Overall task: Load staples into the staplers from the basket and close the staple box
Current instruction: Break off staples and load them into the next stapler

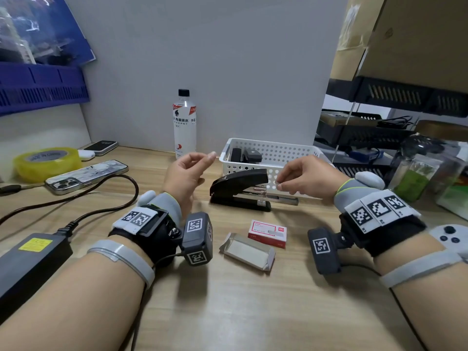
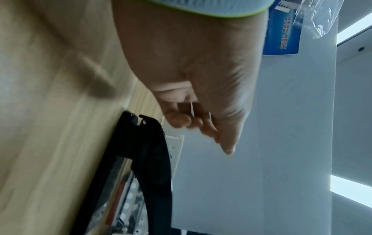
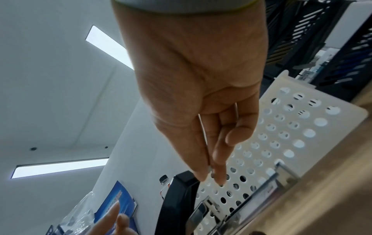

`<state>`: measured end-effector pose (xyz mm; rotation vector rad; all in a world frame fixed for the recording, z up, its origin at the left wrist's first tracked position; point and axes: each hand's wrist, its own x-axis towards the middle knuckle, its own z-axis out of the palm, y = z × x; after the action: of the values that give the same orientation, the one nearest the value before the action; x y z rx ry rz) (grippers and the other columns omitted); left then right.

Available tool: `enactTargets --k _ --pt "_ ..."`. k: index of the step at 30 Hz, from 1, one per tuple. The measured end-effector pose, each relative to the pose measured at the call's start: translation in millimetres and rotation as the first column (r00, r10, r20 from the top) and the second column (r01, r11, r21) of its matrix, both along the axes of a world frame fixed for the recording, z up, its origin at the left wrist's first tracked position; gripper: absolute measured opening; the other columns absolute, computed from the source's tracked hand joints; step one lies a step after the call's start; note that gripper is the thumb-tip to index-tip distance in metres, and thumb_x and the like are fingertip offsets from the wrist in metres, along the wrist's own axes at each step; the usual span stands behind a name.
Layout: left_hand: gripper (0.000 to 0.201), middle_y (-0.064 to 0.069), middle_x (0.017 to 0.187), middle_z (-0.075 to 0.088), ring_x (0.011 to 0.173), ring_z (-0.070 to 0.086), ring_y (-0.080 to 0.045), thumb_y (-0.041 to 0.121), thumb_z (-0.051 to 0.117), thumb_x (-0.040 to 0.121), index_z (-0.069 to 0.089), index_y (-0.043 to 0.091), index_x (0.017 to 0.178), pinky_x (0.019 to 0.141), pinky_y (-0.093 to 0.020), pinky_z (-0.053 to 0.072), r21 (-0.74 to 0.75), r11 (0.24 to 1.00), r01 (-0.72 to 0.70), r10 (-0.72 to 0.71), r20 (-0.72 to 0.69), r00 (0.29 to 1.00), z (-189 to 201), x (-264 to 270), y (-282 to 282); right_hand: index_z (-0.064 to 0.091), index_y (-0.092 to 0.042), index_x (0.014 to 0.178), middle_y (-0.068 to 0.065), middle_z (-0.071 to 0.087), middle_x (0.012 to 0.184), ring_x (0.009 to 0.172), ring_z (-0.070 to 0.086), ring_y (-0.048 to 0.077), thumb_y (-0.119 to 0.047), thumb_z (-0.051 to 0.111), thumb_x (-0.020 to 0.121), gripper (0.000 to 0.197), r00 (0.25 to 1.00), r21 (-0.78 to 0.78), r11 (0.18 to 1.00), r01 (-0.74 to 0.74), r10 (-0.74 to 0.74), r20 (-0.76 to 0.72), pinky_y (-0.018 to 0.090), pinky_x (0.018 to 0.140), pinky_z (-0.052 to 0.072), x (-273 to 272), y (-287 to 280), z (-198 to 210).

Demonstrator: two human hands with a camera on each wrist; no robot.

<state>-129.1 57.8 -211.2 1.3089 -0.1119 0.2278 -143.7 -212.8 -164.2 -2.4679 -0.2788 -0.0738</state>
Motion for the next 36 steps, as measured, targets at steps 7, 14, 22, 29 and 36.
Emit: enactTargets --k 7,14,22,29,36 --pt "0.033 -0.008 0.104 0.075 0.077 0.069 -0.008 0.013 0.076 0.081 0.071 0.012 0.114 0.069 -0.014 0.050 0.186 0.951 0.247 -0.242 -0.051 0.969 -17.8 0.5 -10.9 0.079 -0.022 0.081 0.000 0.078 0.077 0.062 0.063 0.009 -0.023 0.083 0.077 0.005 0.996 -0.068 0.997 0.040 -0.045 -0.077 0.023 0.066 0.052 4.2 8.0 -9.0" --pt "0.033 -0.015 0.112 0.072 0.098 0.069 -0.020 0.003 0.071 0.085 0.071 0.020 0.114 0.095 -0.028 0.052 0.261 0.925 0.275 -0.276 -0.034 0.961 -21.9 3.9 -10.2 0.080 -0.022 0.082 -0.005 0.077 0.077 0.063 0.062 0.005 -0.022 0.083 0.077 0.005 0.995 -0.077 0.996 0.041 -0.048 -0.088 0.018 0.063 0.048 5.7 9.3 -13.3" --pt "0.034 -0.013 0.111 0.073 0.096 0.070 -0.019 0.002 0.070 0.086 0.070 0.016 0.117 0.094 -0.027 0.053 0.253 0.927 0.277 -0.280 -0.026 0.960 -22.5 3.6 -11.3 0.081 -0.022 0.080 -0.007 0.076 0.073 0.065 0.064 0.008 -0.025 0.085 0.075 0.007 0.995 -0.061 0.997 0.040 -0.045 -0.083 0.024 0.066 0.050 7.9 9.2 -14.8" --pt "0.034 -0.012 0.111 0.073 0.099 0.070 -0.022 0.003 0.071 0.085 0.071 0.018 0.116 0.096 -0.030 0.052 0.254 0.927 0.275 -0.276 -0.034 0.961 -23.8 5.1 -10.6 0.080 -0.025 0.080 -0.007 0.077 0.079 0.079 0.069 0.011 -0.026 0.085 0.075 0.007 0.993 -0.084 0.995 0.055 -0.063 -0.097 0.027 0.081 0.055 5.3 9.3 -15.7" --pt "0.035 -0.018 0.114 0.072 0.098 0.069 -0.023 0.000 0.070 0.085 0.069 0.011 0.119 0.100 -0.035 0.051 0.239 0.935 0.262 -0.264 -0.027 0.964 -24.3 5.0 -11.3 0.079 -0.021 0.081 -0.005 0.076 0.082 0.072 0.062 0.011 -0.029 0.070 0.088 0.013 0.983 -0.054 0.982 0.181 -0.183 -0.019 0.026 0.068 0.046 -2.5 -0.6 -7.1"
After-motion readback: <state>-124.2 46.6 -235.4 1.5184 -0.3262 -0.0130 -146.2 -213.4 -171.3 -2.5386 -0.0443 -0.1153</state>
